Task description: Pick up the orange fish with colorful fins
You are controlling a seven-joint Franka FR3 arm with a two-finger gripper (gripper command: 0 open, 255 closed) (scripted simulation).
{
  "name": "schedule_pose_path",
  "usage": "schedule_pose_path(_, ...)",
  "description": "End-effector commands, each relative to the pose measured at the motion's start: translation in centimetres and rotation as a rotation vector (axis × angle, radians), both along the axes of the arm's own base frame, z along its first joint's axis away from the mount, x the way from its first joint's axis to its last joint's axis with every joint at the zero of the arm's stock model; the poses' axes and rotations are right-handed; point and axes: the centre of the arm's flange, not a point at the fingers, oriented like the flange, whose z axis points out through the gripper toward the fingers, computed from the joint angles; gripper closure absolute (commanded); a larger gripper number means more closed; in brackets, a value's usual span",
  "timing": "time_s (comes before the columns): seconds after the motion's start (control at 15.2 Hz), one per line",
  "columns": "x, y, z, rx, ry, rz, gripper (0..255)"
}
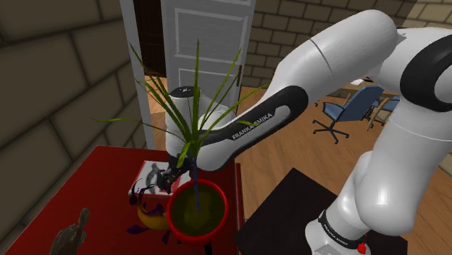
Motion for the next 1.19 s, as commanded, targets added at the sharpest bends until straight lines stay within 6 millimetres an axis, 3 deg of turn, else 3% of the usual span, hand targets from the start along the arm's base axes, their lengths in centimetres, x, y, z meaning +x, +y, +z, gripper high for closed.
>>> schedule_pose_path(0.0, 0.9, 1.9, -1.6, 0.009, -0.007, 0.001, 0)
schedule_pose_path(0.59, 5.2, 10.7, -7.1, 0.048, -0.041, 0.007, 0)
schedule_pose_path(1.12, 5.3, 10.8, -11.2, 0.048, -0.042, 0.007, 0)
